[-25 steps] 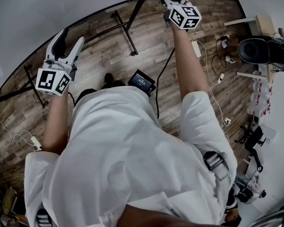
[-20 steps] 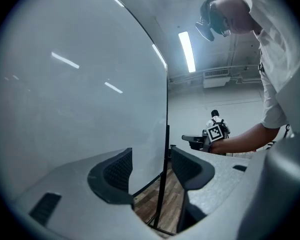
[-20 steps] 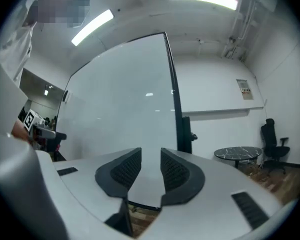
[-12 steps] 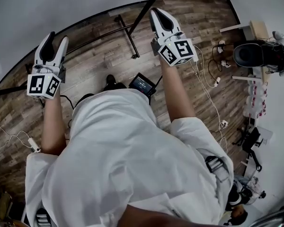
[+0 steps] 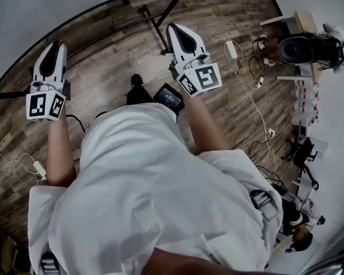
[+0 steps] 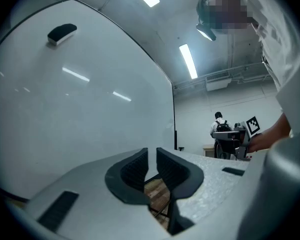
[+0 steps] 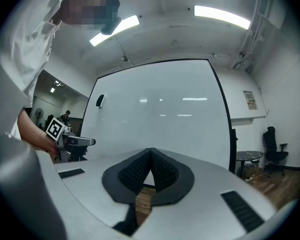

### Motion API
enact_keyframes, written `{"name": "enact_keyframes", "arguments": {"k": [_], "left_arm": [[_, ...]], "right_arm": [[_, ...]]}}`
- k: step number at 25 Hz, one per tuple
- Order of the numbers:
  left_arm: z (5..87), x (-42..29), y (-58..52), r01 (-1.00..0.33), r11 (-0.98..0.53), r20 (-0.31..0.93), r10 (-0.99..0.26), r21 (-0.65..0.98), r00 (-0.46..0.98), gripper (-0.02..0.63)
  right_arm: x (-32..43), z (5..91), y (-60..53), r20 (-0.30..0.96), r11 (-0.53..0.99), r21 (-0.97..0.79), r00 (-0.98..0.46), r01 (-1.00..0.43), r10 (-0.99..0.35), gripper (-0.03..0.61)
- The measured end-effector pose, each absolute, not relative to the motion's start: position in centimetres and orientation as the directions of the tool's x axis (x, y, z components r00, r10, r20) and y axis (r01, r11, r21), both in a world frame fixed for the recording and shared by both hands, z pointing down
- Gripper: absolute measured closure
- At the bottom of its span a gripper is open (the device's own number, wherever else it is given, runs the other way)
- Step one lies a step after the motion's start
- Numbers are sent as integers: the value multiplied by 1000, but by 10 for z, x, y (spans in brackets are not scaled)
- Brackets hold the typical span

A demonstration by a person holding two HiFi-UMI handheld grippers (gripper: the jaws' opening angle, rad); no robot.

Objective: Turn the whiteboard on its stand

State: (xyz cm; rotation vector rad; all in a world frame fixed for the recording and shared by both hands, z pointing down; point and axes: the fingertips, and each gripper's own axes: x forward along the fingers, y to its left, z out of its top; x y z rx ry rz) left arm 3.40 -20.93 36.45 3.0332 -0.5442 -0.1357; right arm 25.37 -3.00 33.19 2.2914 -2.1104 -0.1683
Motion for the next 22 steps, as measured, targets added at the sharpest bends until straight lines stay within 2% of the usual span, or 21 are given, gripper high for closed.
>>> {"name": "enact_keyframes", "arguments": {"k": [1,5,14,18,22], "left_arm": [[366,21,-205,-341,-937,-79,-346,70,935,579],[371,-24,-179,-320,-946,-85,-324,59,942,601],[391,-92,-118,-334,-939,-41,-338,79,940,603],[391,-107,-103,-401,-915,-15,-402,50,915,603],[385,-107,-93,-459,-888,2,-459,27,889,603]], "right_arm": [[239,336,-25,-64,-91,76,86,-993,-994,581],[190,351,-2,-58,-118,44,115,-992,-992,581],[125,361,50,-45,-168,53,165,-984,-985,581],[120,373,70,-5,-226,55,226,-973,-974,581],[127,380,80,29,-215,80,218,-973,-976,581]]}}
